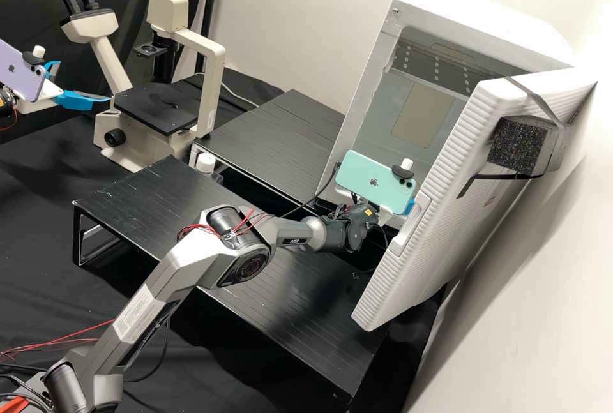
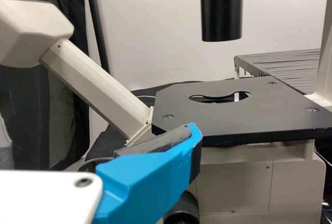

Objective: Take out the petri dish and place it under the microscope.

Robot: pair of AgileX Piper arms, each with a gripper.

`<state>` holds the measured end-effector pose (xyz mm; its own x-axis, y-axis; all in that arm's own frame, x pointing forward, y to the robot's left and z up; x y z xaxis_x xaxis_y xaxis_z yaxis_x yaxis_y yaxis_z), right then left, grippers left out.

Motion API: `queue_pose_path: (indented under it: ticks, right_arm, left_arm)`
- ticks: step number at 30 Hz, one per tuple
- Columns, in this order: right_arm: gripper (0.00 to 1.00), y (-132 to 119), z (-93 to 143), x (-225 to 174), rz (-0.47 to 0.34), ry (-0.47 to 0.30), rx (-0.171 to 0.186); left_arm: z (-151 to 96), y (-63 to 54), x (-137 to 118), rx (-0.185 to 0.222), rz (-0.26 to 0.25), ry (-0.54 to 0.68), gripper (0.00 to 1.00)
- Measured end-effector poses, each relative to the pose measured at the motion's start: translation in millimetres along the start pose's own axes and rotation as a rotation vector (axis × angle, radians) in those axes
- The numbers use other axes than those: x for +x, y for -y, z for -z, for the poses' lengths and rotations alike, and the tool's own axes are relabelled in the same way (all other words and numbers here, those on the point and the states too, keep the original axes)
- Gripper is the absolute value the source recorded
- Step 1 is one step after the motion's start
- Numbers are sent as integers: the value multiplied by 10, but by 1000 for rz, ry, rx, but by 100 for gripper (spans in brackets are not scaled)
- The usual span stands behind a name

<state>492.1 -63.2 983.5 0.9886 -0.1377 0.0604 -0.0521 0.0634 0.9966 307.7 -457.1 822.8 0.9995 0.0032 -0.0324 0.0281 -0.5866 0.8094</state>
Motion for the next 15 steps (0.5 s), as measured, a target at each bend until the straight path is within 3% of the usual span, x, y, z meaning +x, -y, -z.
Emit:
queue_pose_path:
  ticks: [12, 15]
  right_arm:
    - [0, 12, 2, 5, 2, 1, 3]
    - [0, 33, -14, 20, -3, 5, 27]
  left_arm:
    - [0, 0, 0, 0, 0, 0, 100]
    - [0, 0, 0, 0, 0, 0, 100]
